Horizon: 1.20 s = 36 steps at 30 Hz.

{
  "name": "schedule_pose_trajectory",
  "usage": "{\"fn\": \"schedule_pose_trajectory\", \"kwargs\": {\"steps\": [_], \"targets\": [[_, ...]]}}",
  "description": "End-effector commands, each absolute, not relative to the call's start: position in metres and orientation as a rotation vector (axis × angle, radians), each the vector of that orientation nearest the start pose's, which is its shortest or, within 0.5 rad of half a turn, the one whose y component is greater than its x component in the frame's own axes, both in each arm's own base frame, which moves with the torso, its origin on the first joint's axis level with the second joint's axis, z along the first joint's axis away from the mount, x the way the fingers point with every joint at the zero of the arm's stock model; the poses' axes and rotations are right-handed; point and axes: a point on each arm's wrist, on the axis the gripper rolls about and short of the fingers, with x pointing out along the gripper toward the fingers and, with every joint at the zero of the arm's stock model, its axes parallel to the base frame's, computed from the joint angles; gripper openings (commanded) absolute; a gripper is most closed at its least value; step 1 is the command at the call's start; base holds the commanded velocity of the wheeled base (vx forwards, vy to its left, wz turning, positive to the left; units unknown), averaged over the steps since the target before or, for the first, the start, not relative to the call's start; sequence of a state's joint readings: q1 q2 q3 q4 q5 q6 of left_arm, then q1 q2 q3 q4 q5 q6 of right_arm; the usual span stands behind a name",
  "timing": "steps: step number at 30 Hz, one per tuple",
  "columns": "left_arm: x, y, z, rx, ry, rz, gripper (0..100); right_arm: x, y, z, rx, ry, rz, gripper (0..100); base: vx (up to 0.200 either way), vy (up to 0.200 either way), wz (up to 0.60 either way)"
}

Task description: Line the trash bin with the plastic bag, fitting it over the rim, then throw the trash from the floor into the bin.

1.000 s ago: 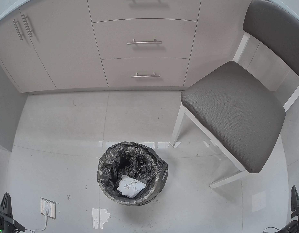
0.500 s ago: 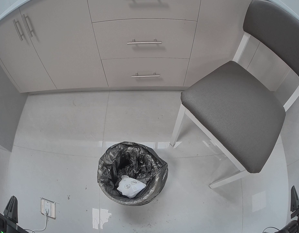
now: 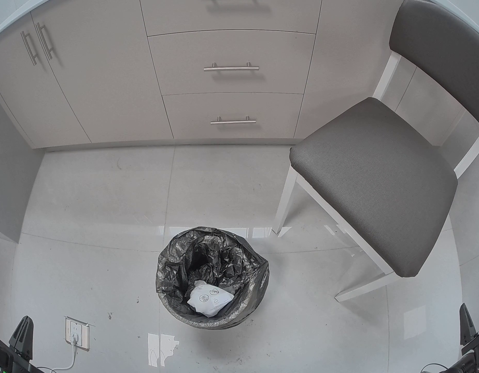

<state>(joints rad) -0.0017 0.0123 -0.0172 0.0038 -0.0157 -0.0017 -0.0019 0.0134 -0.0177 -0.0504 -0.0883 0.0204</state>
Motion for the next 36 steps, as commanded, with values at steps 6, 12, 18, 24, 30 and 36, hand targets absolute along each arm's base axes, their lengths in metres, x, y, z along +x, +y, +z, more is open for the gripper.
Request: {"fn": "schedule_pose_trajectory", "kwargs": {"steps": [6, 12, 18, 24, 30, 36], "targets": [[-0.0227, -0.0003, 0.0750, 0.006, 0.006, -0.018, 0, -0.0228, -0.0005, 0.0778, -0.015, -0.023, -0.028, 100, 0.000, 0.000, 0.00], [-0.0227, -0.0003, 0.0750, 0.008, 0.006, -0.018, 0, -0.0227, 0.0000, 0.0766, -0.026, -0.005, -0.002, 100, 0.000, 0.000, 0.00], [-0.0227, -0.0003, 0.0750, 0.009, 0.006, -0.020, 0, -0.0227, -0.0001, 0.0766, 0.008, 0.000, -0.009, 100, 0.000, 0.000, 0.00], [-0.0227, -0.0003, 0.0752, 0.008, 0.005, -0.020, 0, -0.0223, -0.0001, 0.0762, 0.008, 0.005, -0.012, 100, 0.000, 0.000, 0.00], [-0.0228, -0.0003, 0.0756, 0.003, 0.003, -0.018, 0, -0.0226, -0.0001, 0.0763, 0.009, 0.000, -0.011, 100, 0.000, 0.000, 0.00], [-0.0227, -0.0003, 0.0752, 0.003, 0.005, -0.018, 0, -0.0226, -0.0001, 0.0765, 0.009, -0.002, -0.011, 100, 0.000, 0.000, 0.00]]}}
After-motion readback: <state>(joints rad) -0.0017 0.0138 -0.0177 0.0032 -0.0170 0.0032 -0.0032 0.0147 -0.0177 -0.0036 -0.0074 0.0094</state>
